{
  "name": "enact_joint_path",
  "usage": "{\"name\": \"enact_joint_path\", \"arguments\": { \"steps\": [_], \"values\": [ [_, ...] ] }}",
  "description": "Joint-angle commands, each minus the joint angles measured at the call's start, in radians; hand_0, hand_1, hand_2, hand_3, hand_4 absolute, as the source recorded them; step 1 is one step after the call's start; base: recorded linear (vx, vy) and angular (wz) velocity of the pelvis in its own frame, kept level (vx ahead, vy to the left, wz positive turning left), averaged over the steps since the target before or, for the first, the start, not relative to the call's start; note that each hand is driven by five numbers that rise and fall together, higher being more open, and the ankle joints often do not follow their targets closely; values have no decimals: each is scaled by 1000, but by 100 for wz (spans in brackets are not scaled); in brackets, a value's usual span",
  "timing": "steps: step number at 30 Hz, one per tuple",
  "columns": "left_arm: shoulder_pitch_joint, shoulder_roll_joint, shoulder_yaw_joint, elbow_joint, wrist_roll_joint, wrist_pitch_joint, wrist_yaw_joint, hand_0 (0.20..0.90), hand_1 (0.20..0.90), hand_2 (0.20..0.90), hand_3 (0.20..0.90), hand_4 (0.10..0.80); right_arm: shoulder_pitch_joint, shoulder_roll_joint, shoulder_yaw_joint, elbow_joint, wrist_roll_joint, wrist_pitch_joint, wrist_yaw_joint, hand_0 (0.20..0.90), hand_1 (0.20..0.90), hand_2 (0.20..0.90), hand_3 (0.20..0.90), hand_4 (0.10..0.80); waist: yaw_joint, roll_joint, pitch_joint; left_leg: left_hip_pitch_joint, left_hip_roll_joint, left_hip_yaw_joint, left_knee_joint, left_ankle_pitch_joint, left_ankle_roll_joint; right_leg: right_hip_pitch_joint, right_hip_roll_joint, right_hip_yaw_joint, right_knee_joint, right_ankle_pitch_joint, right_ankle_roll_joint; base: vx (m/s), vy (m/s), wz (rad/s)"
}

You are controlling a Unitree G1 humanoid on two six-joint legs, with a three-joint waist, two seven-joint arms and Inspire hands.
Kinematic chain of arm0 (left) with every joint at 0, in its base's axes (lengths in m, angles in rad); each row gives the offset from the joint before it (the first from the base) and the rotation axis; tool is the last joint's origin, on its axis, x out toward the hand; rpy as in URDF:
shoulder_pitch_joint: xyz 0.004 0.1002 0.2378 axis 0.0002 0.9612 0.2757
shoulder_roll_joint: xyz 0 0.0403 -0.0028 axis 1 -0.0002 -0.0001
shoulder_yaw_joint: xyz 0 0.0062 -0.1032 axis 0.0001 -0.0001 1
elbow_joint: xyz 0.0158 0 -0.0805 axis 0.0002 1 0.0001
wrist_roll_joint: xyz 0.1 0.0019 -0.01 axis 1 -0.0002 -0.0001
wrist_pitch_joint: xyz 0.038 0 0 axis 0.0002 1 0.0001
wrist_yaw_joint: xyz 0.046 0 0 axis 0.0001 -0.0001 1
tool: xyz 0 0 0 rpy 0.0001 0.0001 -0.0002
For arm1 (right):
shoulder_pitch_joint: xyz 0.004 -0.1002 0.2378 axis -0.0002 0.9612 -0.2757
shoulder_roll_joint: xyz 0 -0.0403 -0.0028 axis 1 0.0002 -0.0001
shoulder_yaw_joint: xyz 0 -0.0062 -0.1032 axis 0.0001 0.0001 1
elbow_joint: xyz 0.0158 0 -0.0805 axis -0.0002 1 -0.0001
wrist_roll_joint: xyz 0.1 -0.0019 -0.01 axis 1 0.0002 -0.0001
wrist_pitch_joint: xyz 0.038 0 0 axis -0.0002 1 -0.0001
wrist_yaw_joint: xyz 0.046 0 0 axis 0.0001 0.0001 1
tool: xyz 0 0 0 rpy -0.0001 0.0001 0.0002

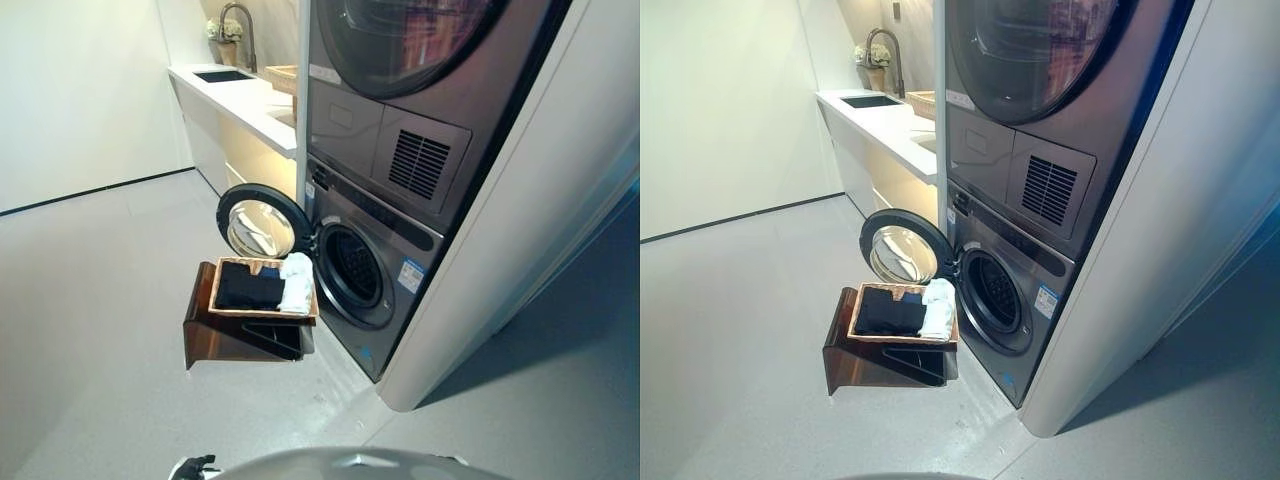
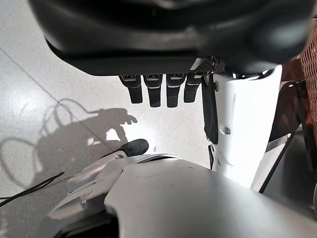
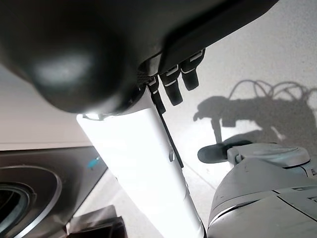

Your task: Pick up the clothes and place them into the washing machine

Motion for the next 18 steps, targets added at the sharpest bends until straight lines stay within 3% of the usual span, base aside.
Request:
{"name": "enact_joint_path", "arguments": {
  "steps": [1, 18],
  "values": [
    [-126, -47, 3, 14, -22, -25, 19, 900, 900, 900, 900, 800, -117, -6, 14, 27, -36, -3, -5, 900, 900, 900, 900, 800, 16, 17, 109, 108, -57, -3, -1, -109, -34, 94, 28, 3, 1, -98, 20, 0, 0, 0],
    [-134, -52, 6, 3, -74, -34, 9, 900, 900, 900, 900, 800, -125, -4, 35, 28, -49, -4, -7, 900, 900, 900, 900, 800, 16, -2, 127, 108, -52, 0, -1, -110, -34, 90, 34, 7, 4, -98, 19, 0, 0, 0]
  ]
}}
